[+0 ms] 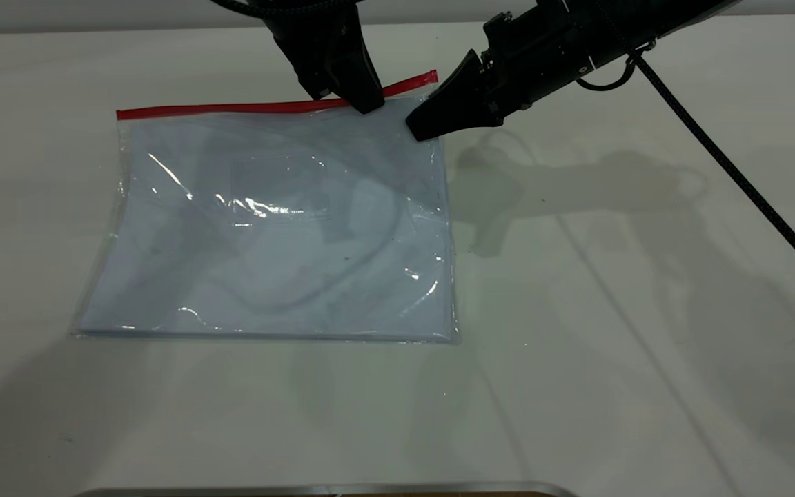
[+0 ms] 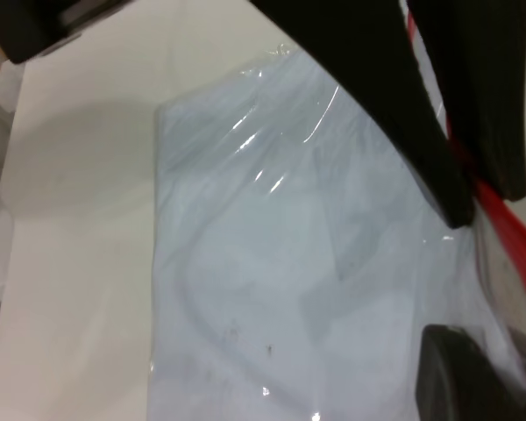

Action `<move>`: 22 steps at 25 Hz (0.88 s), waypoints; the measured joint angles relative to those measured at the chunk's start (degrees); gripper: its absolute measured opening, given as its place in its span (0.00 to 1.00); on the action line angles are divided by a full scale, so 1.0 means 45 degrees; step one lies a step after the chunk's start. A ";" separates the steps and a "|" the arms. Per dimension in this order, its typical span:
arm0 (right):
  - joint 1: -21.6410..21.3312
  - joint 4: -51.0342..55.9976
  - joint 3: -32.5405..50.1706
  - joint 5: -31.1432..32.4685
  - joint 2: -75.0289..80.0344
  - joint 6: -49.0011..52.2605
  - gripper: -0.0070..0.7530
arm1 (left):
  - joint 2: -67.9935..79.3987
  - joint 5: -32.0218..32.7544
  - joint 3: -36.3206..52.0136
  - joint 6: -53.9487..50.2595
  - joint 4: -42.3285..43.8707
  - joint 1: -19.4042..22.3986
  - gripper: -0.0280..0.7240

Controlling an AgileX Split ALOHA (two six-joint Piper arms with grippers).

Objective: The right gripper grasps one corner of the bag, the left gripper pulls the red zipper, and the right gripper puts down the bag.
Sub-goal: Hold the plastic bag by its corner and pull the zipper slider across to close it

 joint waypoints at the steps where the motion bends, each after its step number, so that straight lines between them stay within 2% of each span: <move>1: -0.0054 0.0000 0.0000 0.0000 0.0000 0.0120 0.05 | 0.0000 0.0000 0.0000 0.0000 -0.0013 0.0000 0.11; 8: -0.0932 0.0026 0.0000 0.0292 0.0000 0.1101 0.05 | 0.0000 -0.0063 -0.0069 -0.0683 -0.0209 0.0129 0.11; 13: -0.1909 -0.0008 0.0000 0.0366 0.0000 0.1496 0.05 | 0.0000 -0.0012 -0.0097 -0.1645 0.0886 0.0627 0.11; 18: -0.2825 -0.0091 0.0000 0.0020 0.0000 0.1627 0.05 | 0.0000 0.0685 -0.0097 -0.2286 0.1550 0.1182 0.11; 22: -0.3156 -0.0235 0.0000 -0.0592 0.0000 0.2102 0.06 | 0.0000 0.1197 -0.0097 -0.2898 0.2017 0.1663 0.11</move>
